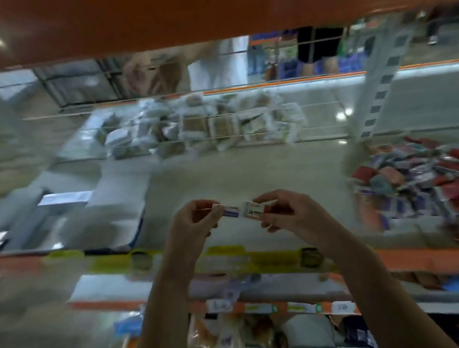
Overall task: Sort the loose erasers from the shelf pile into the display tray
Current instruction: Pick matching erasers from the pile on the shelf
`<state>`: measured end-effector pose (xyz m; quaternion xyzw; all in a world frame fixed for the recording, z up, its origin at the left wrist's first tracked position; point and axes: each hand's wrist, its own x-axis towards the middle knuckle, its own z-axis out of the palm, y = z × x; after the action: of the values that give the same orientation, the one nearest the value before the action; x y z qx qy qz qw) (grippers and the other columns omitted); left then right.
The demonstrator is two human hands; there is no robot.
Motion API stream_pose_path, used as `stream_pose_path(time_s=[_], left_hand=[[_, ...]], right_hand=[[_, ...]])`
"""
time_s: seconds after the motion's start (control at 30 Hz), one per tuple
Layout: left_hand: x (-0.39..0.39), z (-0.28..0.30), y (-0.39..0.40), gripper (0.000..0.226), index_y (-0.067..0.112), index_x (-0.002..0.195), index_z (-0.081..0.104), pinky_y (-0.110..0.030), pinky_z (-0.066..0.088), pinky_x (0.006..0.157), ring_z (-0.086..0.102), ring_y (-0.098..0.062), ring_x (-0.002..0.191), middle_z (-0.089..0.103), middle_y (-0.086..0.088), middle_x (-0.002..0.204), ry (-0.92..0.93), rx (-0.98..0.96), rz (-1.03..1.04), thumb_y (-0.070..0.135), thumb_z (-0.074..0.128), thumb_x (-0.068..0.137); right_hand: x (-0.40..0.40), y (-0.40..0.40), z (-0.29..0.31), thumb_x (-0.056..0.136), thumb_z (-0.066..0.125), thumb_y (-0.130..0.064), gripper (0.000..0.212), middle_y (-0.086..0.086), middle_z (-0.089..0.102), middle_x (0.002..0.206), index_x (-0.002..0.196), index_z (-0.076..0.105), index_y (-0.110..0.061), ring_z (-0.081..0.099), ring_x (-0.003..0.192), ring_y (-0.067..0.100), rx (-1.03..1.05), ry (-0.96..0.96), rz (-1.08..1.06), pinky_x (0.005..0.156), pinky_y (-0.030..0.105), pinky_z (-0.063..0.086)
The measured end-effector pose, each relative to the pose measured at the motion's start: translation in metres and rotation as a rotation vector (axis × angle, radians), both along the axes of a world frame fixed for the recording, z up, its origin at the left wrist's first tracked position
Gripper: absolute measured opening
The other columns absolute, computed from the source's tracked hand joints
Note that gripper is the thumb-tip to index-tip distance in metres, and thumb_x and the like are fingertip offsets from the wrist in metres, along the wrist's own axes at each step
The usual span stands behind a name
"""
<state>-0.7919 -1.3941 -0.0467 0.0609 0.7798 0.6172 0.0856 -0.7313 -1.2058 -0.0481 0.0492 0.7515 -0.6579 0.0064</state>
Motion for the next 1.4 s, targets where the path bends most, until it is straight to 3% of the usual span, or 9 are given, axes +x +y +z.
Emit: stream_pose_path(time_s=[0.2, 0.3, 0.43, 0.57, 0.7, 0.9, 1.1, 1.3, 1.4], left_hand=[[-0.012, 0.015, -0.126, 0.007, 0.017, 0.081, 0.063, -0.010, 0.043, 0.048, 0.059, -0.004, 0.056, 0.064, 0.000, 0.069, 0.016, 0.055, 0.164, 0.013, 0.068, 0.082], [-0.020, 0.016, -0.189, 0.006, 0.018, 0.080, 0.064, -0.010, 0.042, 0.048, 0.058, -0.006, 0.059, 0.066, 0.003, 0.066, 0.032, 0.038, 0.217, 0.015, 0.069, 0.083], [-0.030, 0.014, -0.258, 0.008, 0.017, 0.078, 0.064, -0.013, 0.040, 0.048, 0.055, 0.002, 0.050, 0.063, 0.009, 0.054, 0.057, 0.033, 0.283, 0.014, 0.070, 0.081], [-0.039, 0.013, -0.302, 0.011, 0.013, 0.087, 0.065, -0.018, 0.042, 0.056, 0.058, -0.003, 0.061, 0.065, 0.003, 0.070, 0.020, 0.035, 0.308, 0.021, 0.070, 0.081], [-0.055, 0.011, -0.330, 0.011, 0.013, 0.088, 0.065, -0.018, 0.042, 0.057, 0.058, -0.002, 0.061, 0.066, 0.002, 0.072, 0.000, 0.049, 0.328, 0.021, 0.069, 0.082], [-0.102, 0.011, -0.368, 0.007, 0.010, 0.084, 0.063, -0.010, 0.041, 0.049, 0.057, -0.001, 0.056, 0.063, -0.002, 0.070, 0.020, 0.051, 0.383, 0.014, 0.069, 0.082], [-0.156, 0.016, -0.400, 0.007, 0.009, 0.081, 0.060, -0.010, 0.039, 0.046, 0.055, -0.002, 0.053, 0.060, -0.004, 0.068, 0.015, 0.040, 0.431, 0.008, 0.066, 0.084], [-0.193, 0.008, -0.424, 0.008, 0.013, 0.080, 0.062, -0.023, 0.043, 0.053, 0.057, -0.009, 0.060, 0.065, -0.005, 0.073, 0.006, 0.009, 0.464, 0.013, 0.069, 0.082], [-0.207, 0.005, -0.434, 0.008, 0.014, 0.080, 0.062, -0.018, 0.043, 0.056, 0.056, -0.010, 0.065, 0.065, -0.004, 0.076, 0.020, -0.019, 0.447, 0.014, 0.069, 0.082]], right_hand=[[-0.027, -0.114, 0.016, 0.082, 0.061, 0.007, 0.024, 0.006, 0.068, 0.080, 0.097, 0.065, -0.012, 0.066, 0.066, 0.013, -0.146, -0.016, 0.081, 0.068, 0.020, 0.055], [-0.044, -0.171, 0.025, 0.082, 0.063, 0.006, 0.023, 0.009, 0.068, 0.083, 0.101, 0.065, -0.006, 0.066, 0.069, 0.015, -0.104, -0.019, 0.107, 0.072, 0.024, 0.056], [-0.067, -0.235, 0.036, 0.082, 0.063, 0.006, 0.022, 0.006, 0.064, 0.081, 0.092, 0.064, -0.014, 0.064, 0.071, 0.017, -0.052, -0.010, 0.162, 0.074, 0.026, 0.055], [-0.088, -0.280, 0.041, 0.082, 0.067, -0.005, 0.017, 0.004, 0.067, 0.085, 0.089, 0.064, -0.020, 0.068, 0.082, 0.022, 0.055, -0.003, 0.206, 0.079, 0.031, 0.055], [-0.117, -0.309, 0.039, 0.081, 0.069, -0.009, 0.016, 0.005, 0.068, 0.090, 0.091, 0.063, -0.020, 0.069, 0.083, 0.023, 0.112, 0.003, 0.229, 0.086, 0.041, 0.054], [-0.174, -0.344, 0.043, 0.084, 0.062, 0.003, 0.016, 0.011, 0.063, 0.091, 0.090, 0.060, -0.011, 0.068, 0.073, 0.018, 0.091, -0.003, 0.300, 0.070, 0.024, 0.056], [-0.234, -0.380, 0.041, 0.083, 0.062, 0.004, 0.013, 0.017, 0.060, 0.096, 0.086, 0.058, -0.008, 0.066, 0.076, 0.023, 0.144, -0.045, 0.381, 0.069, 0.023, 0.057], [-0.275, -0.418, 0.036, 0.080, 0.069, -0.012, 0.013, 0.003, 0.064, 0.089, 0.090, 0.061, -0.014, 0.064, 0.076, 0.015, 0.430, -0.055, 0.444, 0.073, 0.029, 0.057], [-0.287, -0.435, 0.032, 0.078, 0.071, -0.030, 0.016, -0.009, 0.060, 0.086, 0.086, 0.060, -0.022, 0.059, 0.081, 0.008, 0.634, -0.043, 0.493, 0.069, 0.025, 0.050]])
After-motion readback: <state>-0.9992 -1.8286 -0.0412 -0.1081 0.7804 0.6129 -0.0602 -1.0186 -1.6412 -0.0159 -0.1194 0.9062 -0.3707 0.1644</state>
